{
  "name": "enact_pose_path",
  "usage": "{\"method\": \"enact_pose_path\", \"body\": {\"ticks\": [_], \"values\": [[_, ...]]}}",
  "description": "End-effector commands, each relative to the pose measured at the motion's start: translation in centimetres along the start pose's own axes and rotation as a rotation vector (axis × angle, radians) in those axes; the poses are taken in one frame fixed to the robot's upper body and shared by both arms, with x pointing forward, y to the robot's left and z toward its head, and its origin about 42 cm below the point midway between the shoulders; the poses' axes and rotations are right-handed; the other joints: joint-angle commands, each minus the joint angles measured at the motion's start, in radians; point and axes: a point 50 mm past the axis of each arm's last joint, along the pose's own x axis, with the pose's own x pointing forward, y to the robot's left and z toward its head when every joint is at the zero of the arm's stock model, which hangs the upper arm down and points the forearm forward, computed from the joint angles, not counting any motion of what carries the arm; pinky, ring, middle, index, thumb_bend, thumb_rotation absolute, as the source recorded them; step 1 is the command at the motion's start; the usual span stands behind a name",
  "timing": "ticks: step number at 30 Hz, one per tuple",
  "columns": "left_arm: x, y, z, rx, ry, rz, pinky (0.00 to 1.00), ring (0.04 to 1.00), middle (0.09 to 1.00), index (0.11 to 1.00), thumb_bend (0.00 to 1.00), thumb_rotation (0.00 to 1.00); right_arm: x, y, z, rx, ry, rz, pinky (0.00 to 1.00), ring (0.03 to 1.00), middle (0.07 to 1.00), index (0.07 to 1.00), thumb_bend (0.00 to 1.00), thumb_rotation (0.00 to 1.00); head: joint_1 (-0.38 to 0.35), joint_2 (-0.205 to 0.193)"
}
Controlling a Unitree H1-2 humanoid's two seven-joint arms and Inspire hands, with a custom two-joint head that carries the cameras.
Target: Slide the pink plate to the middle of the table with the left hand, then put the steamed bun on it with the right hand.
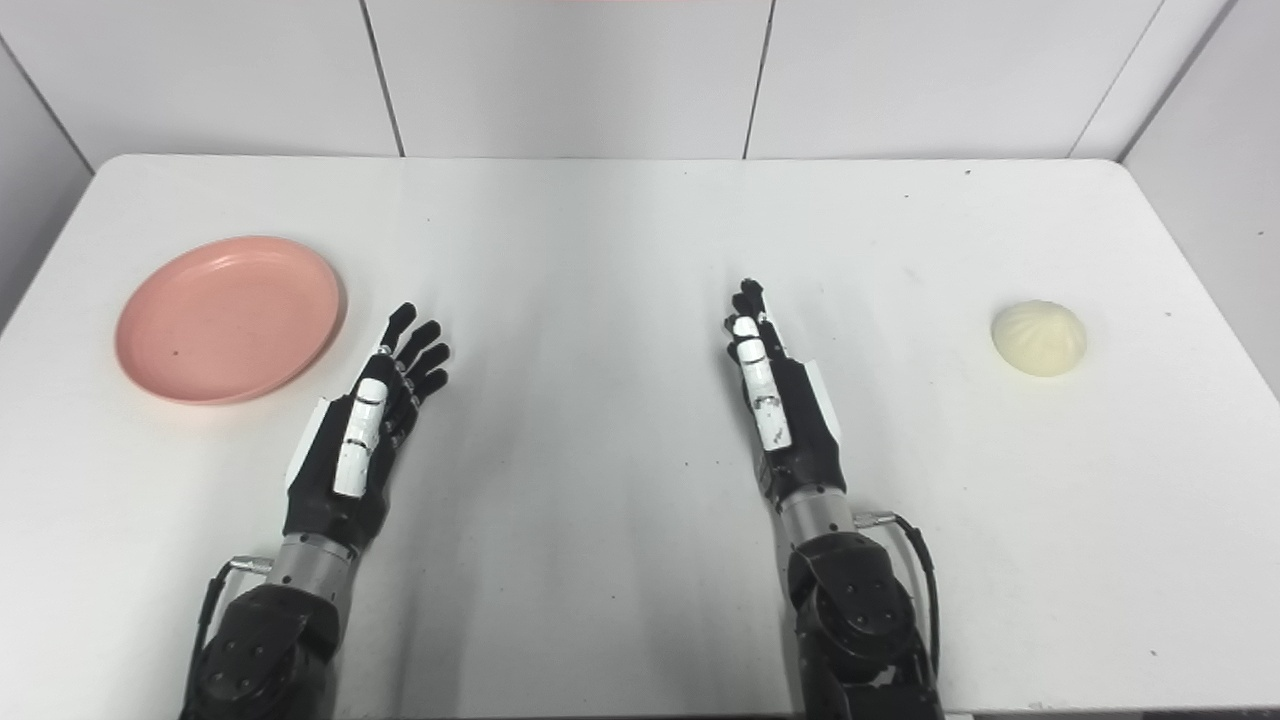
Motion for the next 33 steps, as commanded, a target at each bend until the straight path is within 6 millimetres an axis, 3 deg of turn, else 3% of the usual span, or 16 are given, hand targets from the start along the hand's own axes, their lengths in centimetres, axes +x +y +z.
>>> {"method": "enact_pose_path", "body": {"ticks": [1, 10, 19, 28, 33], "values": [[-0.5, 0.5, -1.4, 0.016, 0.077, 0.027, 0.93, 0.932, 0.953, 0.959, 0.51, 1.0, 0.3, 0.4, 0.9, 0.001, -0.033, 0.017, 0.99, 0.976, 0.994, 1.0, 0.28, 1.0, 0.001, 0.001], [-0.5, 0.5, -1.4, 0.02, 0.079, 0.026, 0.93, 0.931, 0.952, 0.958, 0.51, 1.0, 0.3, 0.3, 0.8, 0.001, -0.035, 0.017, 0.98, 0.973, 0.991, 1.0, 0.27, 1.0, 0.006, -0.004], [-0.1, -0.6, -3.1, 0.021, 0.087, 0.012, 0.94, 0.942, 0.965, 0.969, 0.52, 1.0, 0.2, -1.0, -0.1, 0.03, 0.0, 0.012, 1.0, 0.985, 0.998, 1.0, 0.28, 1.0, 0.184, -0.09], [0.7, -2.0, -5.1, 0.028, 0.092, 0.013, 0.94, 0.939, 0.96, 0.965, 0.51, 1.0, 0.4, -2.5, -1.4, 0.027, -0.016, 0.026, 1.0, 0.997, 1.0, 1.0, 0.27, 1.0, 0.308, -0.17], [1.1, -2.7, -5.5, 0.041, 0.096, 0.009, 0.94, 0.943, 0.962, 0.968, 0.54, 1.0, 0.4, -3.0, -1.5, 0.029, -0.028, 0.028, 1.0, 1.0, 1.0, 1.0, 0.26, 1.0, 0.351, -0.189]]}}
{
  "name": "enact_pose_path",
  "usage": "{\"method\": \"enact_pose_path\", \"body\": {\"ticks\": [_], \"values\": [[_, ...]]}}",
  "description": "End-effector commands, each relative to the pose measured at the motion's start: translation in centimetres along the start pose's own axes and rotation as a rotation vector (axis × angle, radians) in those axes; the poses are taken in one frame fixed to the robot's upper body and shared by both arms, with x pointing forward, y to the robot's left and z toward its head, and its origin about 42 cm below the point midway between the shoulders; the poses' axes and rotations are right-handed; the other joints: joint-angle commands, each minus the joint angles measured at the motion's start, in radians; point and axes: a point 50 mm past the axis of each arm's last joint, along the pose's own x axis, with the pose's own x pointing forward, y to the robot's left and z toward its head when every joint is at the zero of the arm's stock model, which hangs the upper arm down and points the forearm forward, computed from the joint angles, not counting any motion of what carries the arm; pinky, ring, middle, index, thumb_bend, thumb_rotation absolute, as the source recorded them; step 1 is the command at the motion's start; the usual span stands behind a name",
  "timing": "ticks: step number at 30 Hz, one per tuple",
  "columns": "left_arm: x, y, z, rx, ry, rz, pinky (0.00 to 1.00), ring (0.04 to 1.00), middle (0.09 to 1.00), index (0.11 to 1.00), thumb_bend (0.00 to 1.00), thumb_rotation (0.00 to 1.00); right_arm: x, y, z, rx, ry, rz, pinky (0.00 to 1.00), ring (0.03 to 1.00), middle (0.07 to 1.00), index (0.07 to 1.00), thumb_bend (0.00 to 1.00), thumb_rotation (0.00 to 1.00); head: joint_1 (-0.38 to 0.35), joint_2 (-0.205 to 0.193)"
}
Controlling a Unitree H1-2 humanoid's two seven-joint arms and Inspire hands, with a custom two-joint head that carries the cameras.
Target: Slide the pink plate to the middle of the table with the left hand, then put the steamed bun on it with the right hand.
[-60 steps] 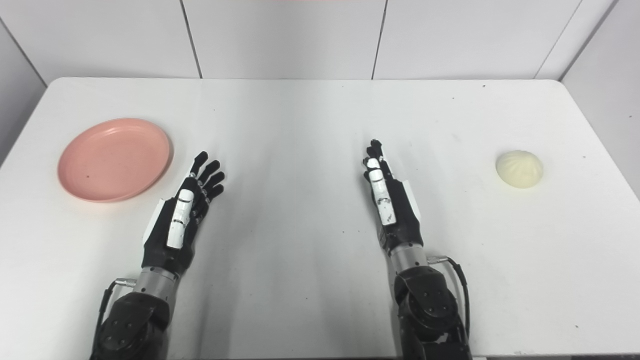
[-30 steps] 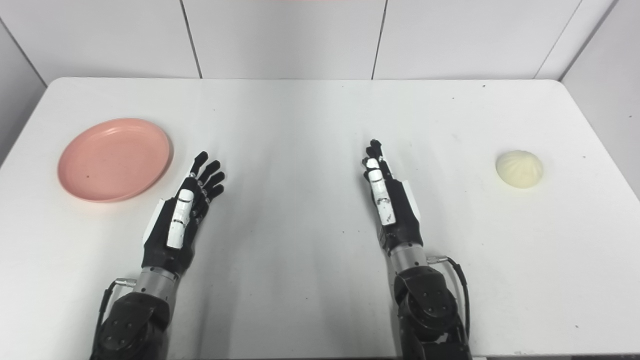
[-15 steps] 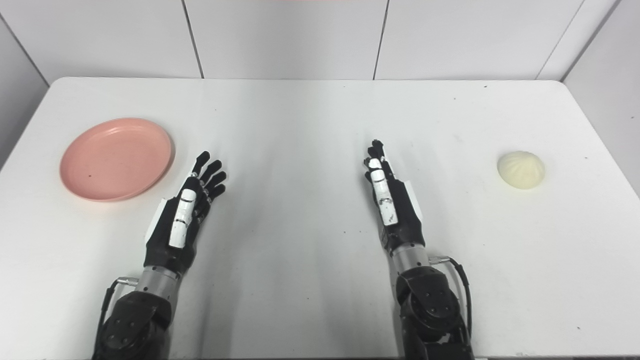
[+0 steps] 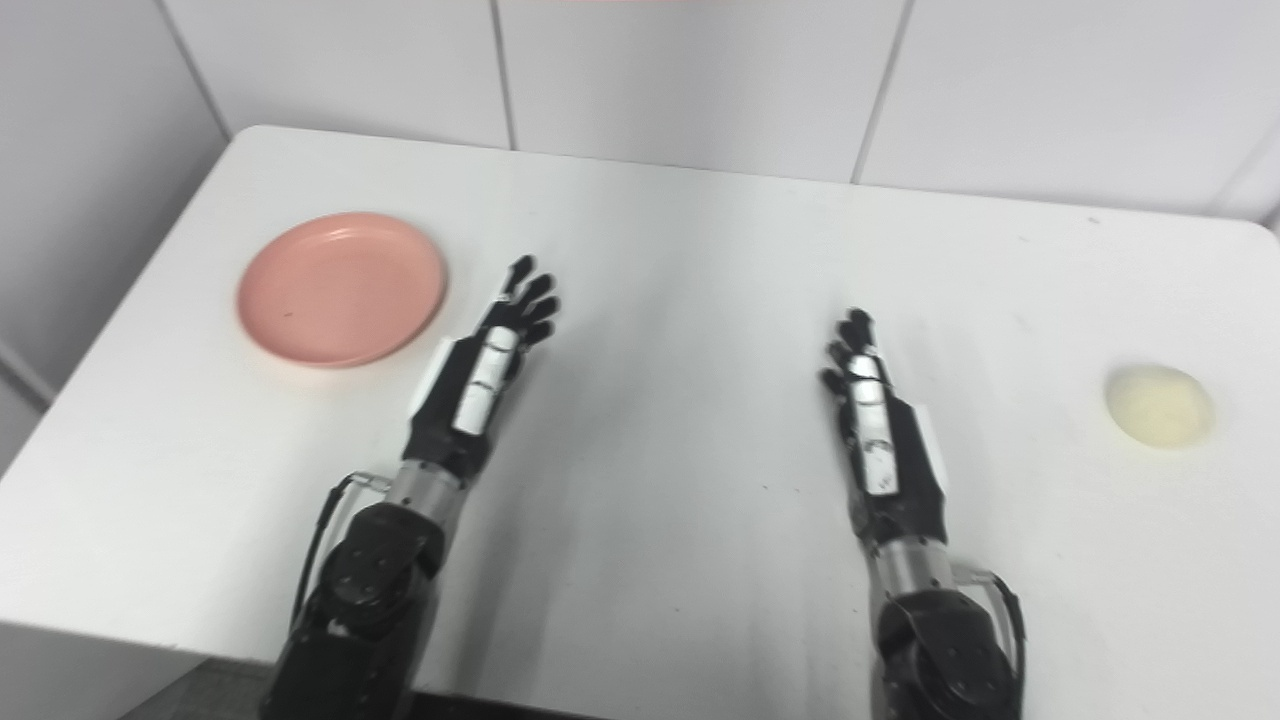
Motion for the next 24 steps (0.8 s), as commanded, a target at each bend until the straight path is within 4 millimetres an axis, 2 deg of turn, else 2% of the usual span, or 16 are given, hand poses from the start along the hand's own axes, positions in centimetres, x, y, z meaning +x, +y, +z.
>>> {"method": "enact_pose_path", "body": {"ticks": [1, 6, 24], "values": [[-2.99, -1.33, -4.7, -0.024, 0.155, 0.01, 0.94, 0.945, 0.964, 0.97, 0.54, 1.0, 0.33, -0.72, 0.22, -0.012, -0.018, -0.009, 1.0, 1.0, 1.0, 1.0, 0.26, 1.0, 0.013, -0.006], [-2.72, -1.77, -4.76, -0.014, 0.151, 0.007, 0.94, 0.949, 0.966, 0.969, 0.53, 1.0, 0.43, -1.05, 0.3, 0.007, -0.018, -0.006, 1.0, 1.0, 1.0, 1.0, 0.21, 1.0, 0.032, -0.008], [-2.84, -1.71, -4.06, -0.001, 0.142, 0.018, 0.94, 0.946, 0.965, 0.968, 0.54, 1.0, 0.21, -0.49, 0.93, 0.035, -0.014, -0.009, 1.0, 1.0, 1.0, 1.0, 0.19, 1.0, 0.029, 0.005]]}}
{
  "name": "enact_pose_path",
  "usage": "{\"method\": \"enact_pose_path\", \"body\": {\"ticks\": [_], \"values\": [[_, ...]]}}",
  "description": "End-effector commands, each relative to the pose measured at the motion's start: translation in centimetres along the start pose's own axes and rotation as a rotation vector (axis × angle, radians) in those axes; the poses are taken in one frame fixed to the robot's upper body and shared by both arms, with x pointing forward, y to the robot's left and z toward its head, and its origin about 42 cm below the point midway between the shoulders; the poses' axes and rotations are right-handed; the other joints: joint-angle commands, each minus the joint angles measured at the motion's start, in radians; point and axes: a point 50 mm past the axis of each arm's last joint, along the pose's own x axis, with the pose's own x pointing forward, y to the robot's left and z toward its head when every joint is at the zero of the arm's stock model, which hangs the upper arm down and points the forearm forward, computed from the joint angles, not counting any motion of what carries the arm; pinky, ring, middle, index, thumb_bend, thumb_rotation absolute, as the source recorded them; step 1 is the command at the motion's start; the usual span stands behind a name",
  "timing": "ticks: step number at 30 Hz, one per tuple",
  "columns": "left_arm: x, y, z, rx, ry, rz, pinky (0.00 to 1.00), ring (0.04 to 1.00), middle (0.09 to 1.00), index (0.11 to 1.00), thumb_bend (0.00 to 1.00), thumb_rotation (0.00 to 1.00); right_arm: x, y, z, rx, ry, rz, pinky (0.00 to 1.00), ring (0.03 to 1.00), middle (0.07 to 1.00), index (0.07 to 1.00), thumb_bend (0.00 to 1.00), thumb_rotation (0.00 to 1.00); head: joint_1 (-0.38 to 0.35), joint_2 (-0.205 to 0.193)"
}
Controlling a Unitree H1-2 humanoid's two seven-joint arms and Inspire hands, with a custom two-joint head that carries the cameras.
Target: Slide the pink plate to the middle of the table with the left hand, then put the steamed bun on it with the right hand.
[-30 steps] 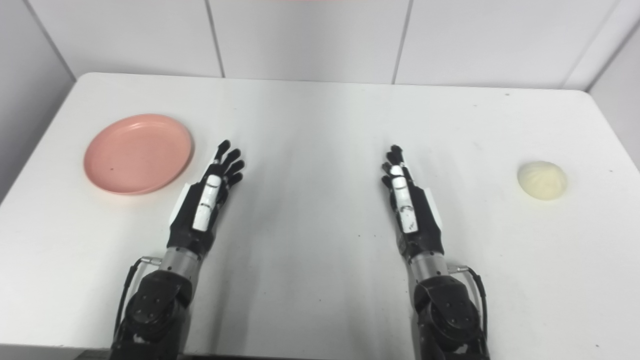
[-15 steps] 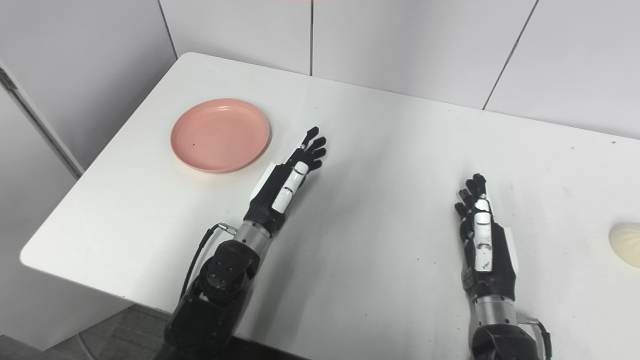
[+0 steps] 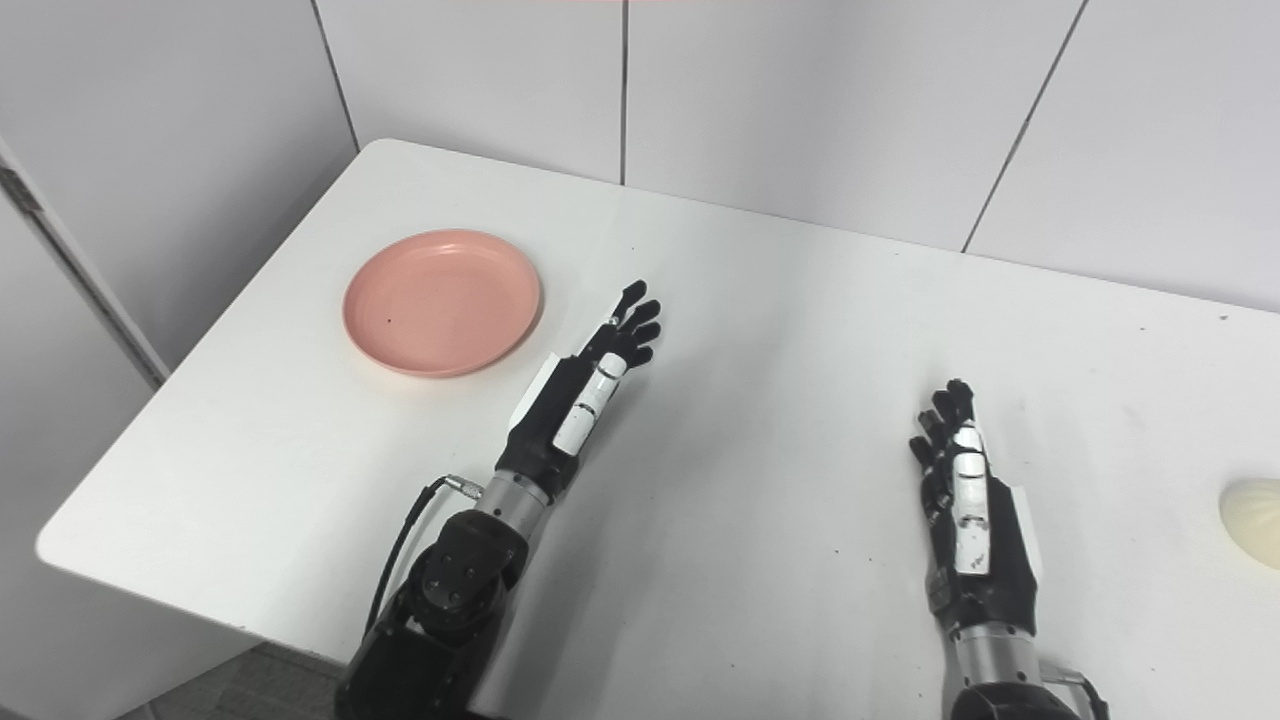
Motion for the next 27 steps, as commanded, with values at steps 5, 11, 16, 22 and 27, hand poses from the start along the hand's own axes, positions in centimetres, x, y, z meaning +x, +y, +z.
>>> {"method": "enact_pose_path", "body": {"ticks": [5, 11, 16, 22, 27], "values": [[-3.6, -0.5, -3.1, -0.03, 0.14, 0.006, 0.93, 0.941, 0.961, 0.969, 0.53, 1.0, 0.2, 0.2, 0.5, 0.002, -0.001, -0.01, 1.0, 1.0, 1.0, 1.0, 0.2, 1.0, 0.001, -0.003], [-3.0, -0.1, -1.2, -0.015, 0.091, 0.005, 0.94, 0.945, 0.961, 0.966, 0.52, 1.0, 0.4, 0.6, 0.6, 0.015, 0.001, -0.007, 1.0, 1.0, 1.0, 1.0, 0.18, 1.0, 0.002, -0.006], [-2.0, 0.1, 1.2, 0.002, 0.037, -0.007, 0.95, 0.949, 0.967, 0.961, 0.52, 1.0, 0.5, 0.6, 0.5, 0.023, 0.005, -0.001, 1.0, 1.0, 1.0, 1.0, 0.18, 1.0, 0.003, -0.009], [-0.3, 0.4, 4.8, 0.01, -0.064, -0.027, 0.94, 0.937, 0.958, 0.949, 0.53, 1.0, 0.7, 0.7, 0.3, 0.022, 0.009, -0.006, 1.0, 1.0, 1.0, 1.0, 0.19, 1.0, 0.014, -0.016], [0.3, 1.1, 8.0, 0.018, -0.126, -0.037, 0.94, 0.941, 0.96, 0.954, 0.55, 1.0, 0.8, 0.8, 0.2, 0.02, 0.008, -0.014, 1.0, 1.0, 1.0, 1.0, 0.17, 1.0, 0.011, -0.018]]}}
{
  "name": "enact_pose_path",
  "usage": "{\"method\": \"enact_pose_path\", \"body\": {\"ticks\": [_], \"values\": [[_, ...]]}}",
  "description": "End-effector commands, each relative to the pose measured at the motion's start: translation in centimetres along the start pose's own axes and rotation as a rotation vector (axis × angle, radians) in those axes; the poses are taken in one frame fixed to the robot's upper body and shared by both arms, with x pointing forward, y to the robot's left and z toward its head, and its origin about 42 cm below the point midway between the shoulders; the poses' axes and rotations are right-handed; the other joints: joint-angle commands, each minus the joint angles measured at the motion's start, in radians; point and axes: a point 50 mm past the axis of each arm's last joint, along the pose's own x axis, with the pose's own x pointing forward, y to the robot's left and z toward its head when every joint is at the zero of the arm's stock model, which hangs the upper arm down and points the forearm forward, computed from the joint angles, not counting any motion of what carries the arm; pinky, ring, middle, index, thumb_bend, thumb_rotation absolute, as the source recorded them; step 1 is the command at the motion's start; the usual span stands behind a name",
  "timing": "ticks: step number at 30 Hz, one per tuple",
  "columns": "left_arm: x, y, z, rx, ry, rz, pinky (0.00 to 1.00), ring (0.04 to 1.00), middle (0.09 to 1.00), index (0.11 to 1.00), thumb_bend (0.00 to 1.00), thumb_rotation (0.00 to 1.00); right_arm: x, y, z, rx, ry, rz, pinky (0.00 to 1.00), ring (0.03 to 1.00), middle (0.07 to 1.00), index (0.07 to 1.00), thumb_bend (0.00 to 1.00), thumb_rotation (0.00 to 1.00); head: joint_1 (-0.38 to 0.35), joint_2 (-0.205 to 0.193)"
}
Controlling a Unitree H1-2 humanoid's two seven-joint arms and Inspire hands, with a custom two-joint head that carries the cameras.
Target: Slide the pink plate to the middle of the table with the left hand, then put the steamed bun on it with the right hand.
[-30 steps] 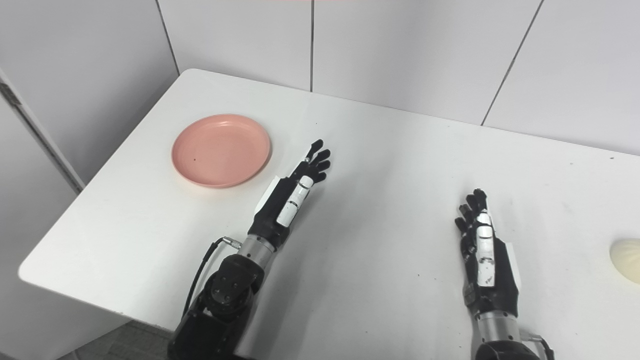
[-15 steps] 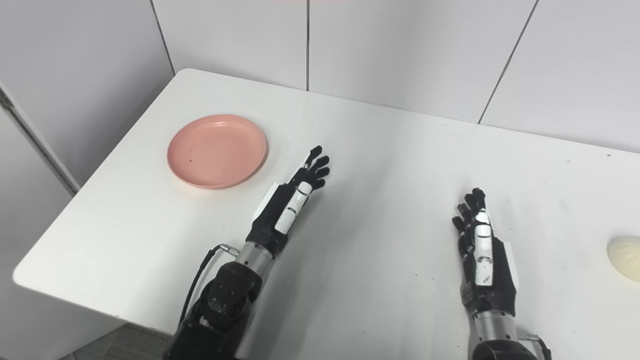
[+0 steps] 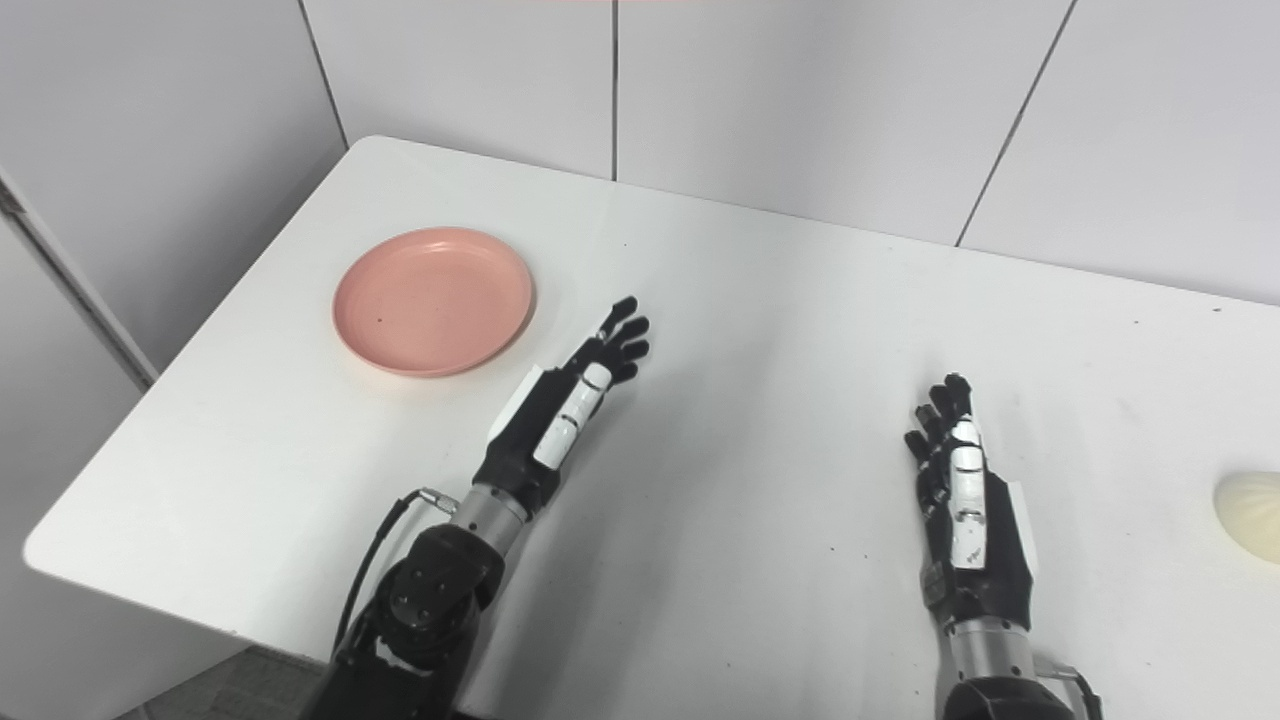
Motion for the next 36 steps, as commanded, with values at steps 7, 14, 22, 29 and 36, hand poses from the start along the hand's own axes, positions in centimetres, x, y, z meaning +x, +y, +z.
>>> {"method": "enact_pose_path", "body": {"ticks": [7, 14, 22, 29, 36], "values": [[1.5, 2.0, 6.8, 0.006, -0.181, 0.021, 0.93, 0.928, 0.942, 0.933, 0.54, 1.0, 0.4, 0.0, -0.1, 0.006, 0.019, -0.005, 1.0, 1.0, 1.0, 1.0, 0.19, 1.0, -0.001, 0.001], [1.8, 4.5, 10.4, 0.0, -0.259, 0.066, 0.92, 0.892, 0.911, 0.907, 0.55, 1.0, 0.3, 0.0, -0.1, -0.005, 0.017, -0.006, 1.0, 1.0, 1.0, 1.0, 0.18, 1.0, 0.008, -0.005], [2.1, 8.3, 13.3, 0.048, -0.338, 0.186, 0.88, 0.875, 0.893, 0.892, 0.55, 1.0, 0.2, -0.1, -0.1, -0.005, 0.014, -0.004, 1.0, 1.0, 1.0, 1.0, 0.17, 1.0, 0.008, -0.01], [2.3, 12.5, 14.2, 0.072, -0.359, 0.285, 0.9, 0.898, 0.912, 0.904, 0.53, 1.0, 0.2, -0.2, 0.0, -0.025, 0.012, -0.006, 1.0, 1.0, 1.0, 1.0, 0.19, 1.0, 0.013, -0.01], [2.0, 16.5, 14.0, 0.052, -0.349, 0.411, 0.91, 0.9, 0.903, 0.896, 0.52, 1.0, 0.1, -0.1, 0.0, -0.011, 0.005, -0.009, 1.0, 1.0, 1.0, 1.0, 0.18, 1.0, 0.018, -0.005]]}}
